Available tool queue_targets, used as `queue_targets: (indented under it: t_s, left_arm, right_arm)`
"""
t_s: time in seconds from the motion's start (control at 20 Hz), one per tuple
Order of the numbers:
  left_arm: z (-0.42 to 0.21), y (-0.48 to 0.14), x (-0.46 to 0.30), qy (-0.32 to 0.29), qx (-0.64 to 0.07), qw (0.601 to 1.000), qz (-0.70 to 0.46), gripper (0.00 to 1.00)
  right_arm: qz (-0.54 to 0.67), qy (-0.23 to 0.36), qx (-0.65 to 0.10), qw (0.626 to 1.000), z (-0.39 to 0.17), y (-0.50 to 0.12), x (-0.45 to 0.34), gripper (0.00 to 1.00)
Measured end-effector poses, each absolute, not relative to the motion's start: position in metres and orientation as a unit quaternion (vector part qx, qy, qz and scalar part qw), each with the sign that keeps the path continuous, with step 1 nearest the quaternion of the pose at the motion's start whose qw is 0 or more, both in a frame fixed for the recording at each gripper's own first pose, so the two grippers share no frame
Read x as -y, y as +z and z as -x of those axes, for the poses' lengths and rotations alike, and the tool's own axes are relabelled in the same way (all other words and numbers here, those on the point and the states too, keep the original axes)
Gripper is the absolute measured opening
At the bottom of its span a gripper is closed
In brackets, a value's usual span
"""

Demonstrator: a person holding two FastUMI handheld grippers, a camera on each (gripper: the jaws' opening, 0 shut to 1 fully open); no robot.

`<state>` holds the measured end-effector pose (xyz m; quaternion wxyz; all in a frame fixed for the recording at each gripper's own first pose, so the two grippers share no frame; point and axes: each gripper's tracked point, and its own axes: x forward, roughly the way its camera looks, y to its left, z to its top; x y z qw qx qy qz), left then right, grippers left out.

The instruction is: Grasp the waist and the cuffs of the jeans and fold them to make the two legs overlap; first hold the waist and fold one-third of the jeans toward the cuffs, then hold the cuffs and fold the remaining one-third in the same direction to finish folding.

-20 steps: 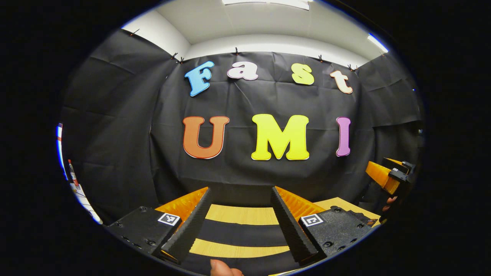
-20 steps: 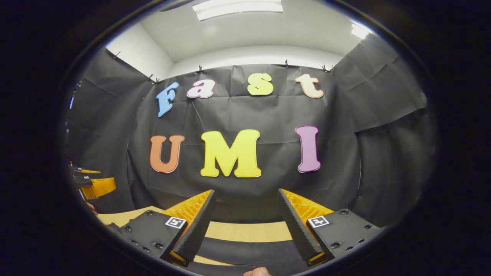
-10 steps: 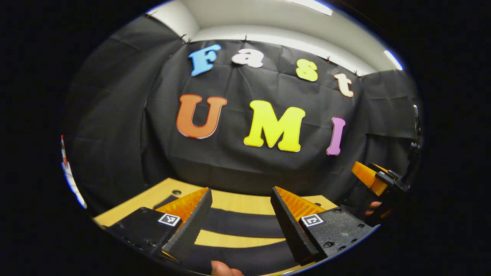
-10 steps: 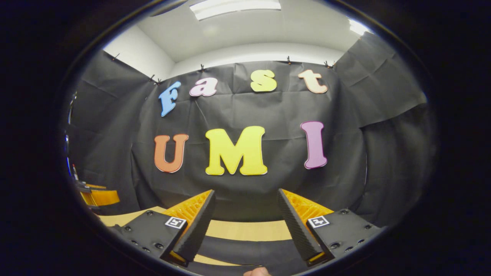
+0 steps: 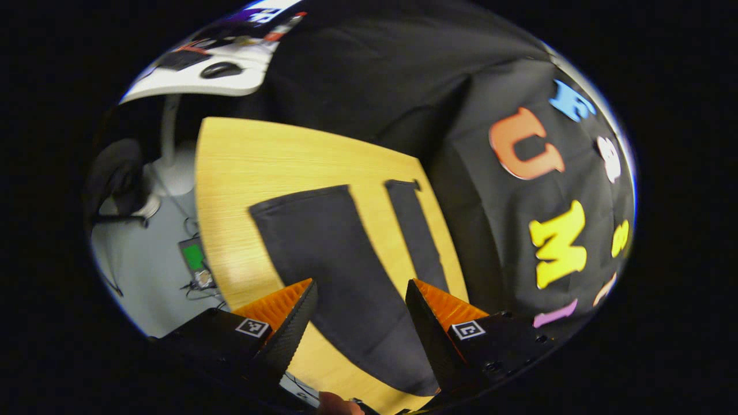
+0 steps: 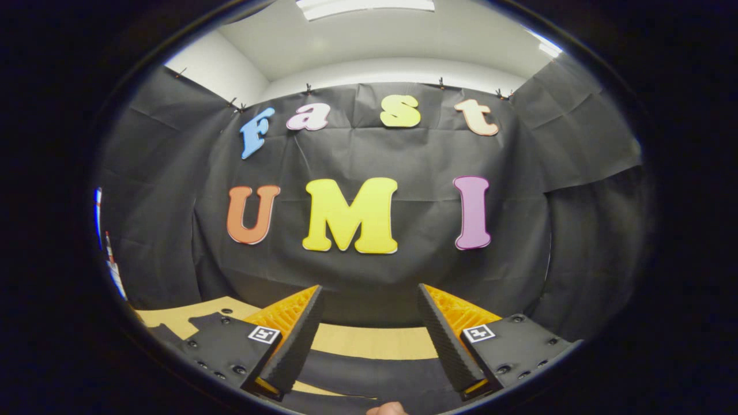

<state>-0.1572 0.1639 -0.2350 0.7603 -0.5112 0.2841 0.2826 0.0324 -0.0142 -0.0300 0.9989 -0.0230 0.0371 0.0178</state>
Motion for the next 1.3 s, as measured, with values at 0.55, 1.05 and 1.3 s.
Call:
queue_targets:
  t_s: [0.55,1.05,1.3]
  left_arm:
    - [0.165,-0.275,-0.190,0.370,-0.325,0.675,0.550,0.98]
    - [0.130,-0.288,-0.193,0.375,-0.329,0.676,0.542,0.96]
    - [0.138,-0.303,-0.196,0.392,-0.337,0.659,0.546,0.61]
  right_arm:
    - [0.047,-0.059,-0.074,0.994,-0.024,-0.046,0.096,0.96]
    - [0.031,-0.125,-0.138,0.982,-0.004,-0.083,0.157,0.99]
    - [-0.058,-0.101,-0.262,0.958,0.003,-0.147,0.161,0.96]
